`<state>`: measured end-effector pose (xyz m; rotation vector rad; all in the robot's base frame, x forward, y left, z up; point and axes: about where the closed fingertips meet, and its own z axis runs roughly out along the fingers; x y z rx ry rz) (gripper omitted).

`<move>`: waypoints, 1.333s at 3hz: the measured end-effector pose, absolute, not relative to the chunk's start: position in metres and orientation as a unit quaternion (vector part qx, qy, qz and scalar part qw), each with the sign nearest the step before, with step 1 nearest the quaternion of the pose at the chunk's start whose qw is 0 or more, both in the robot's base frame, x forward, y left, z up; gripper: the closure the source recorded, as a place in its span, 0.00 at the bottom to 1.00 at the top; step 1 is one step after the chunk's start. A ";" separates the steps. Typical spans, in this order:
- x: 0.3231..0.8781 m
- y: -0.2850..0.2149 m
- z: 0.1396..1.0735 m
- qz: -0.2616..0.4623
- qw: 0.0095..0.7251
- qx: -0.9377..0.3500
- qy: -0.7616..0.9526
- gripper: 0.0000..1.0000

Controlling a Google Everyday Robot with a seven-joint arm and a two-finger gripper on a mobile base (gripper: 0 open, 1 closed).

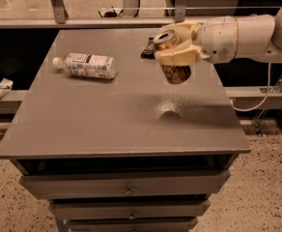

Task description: Place orange can upright

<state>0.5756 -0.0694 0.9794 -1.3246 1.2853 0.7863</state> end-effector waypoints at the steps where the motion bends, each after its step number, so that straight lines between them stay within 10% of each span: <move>1: 0.566 -0.072 0.978 0.324 0.578 -0.580 0.474 1.00; 4: 0.567 -0.081 0.946 0.351 0.641 -0.543 0.412 1.00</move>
Offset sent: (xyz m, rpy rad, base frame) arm -0.0236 -0.0053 -0.0114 0.1679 -0.3586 0.1461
